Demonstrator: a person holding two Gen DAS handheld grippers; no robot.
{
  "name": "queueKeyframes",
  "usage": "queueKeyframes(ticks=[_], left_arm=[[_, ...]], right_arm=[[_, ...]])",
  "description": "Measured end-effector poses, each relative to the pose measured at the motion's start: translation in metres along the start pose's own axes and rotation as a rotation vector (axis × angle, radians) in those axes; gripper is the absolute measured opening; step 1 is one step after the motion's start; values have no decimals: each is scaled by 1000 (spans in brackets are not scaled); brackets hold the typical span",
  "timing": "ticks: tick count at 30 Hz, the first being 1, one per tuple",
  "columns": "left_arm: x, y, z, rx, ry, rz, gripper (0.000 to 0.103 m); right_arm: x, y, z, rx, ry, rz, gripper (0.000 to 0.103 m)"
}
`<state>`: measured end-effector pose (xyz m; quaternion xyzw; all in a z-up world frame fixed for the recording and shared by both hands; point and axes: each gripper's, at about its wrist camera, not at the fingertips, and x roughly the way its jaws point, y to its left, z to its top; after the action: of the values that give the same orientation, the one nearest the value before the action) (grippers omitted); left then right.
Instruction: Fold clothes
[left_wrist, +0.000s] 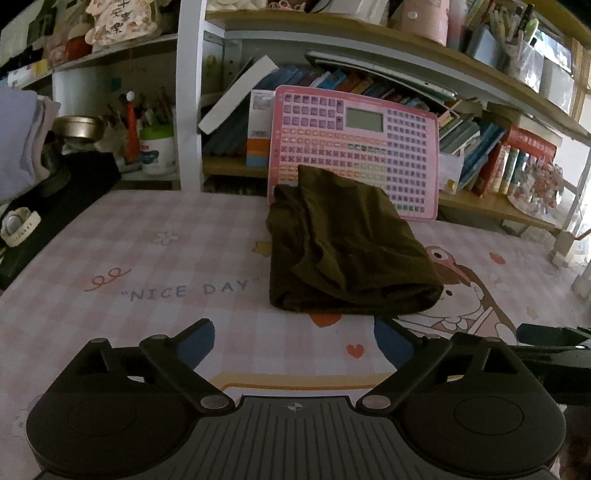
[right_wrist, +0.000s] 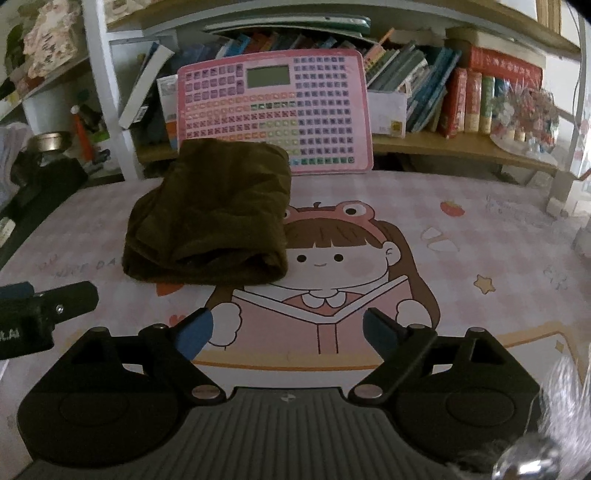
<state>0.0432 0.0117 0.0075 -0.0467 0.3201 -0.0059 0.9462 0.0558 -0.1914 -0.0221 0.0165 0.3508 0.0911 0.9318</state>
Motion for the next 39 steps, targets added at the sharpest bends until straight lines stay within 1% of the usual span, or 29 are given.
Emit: queueKeyframes(ticks=[7, 18, 22, 28, 35, 39], left_arm=[[-7, -10, -9, 48, 9, 2, 97], [-8, -7, -9, 29, 18, 18, 98], [-10, -9, -12, 45, 9, 42, 98], [-11, -10, -13, 54, 4, 53, 99], [-12, -10, -14, 58, 5, 80, 102], [-12, -10, -14, 64, 8, 80, 102]], right_arm=[[-8, 8, -10, -33, -1, -5, 91], [-14, 8, -10, -35, -22, -19, 95], [-16, 8, -10, -33, -21, -22, 96], [-17, 8, -11, -30, -18, -27, 96], [-18, 8, -11, -30, -22, -27, 96], [-18, 7, -11, -28, -22, -28, 96]])
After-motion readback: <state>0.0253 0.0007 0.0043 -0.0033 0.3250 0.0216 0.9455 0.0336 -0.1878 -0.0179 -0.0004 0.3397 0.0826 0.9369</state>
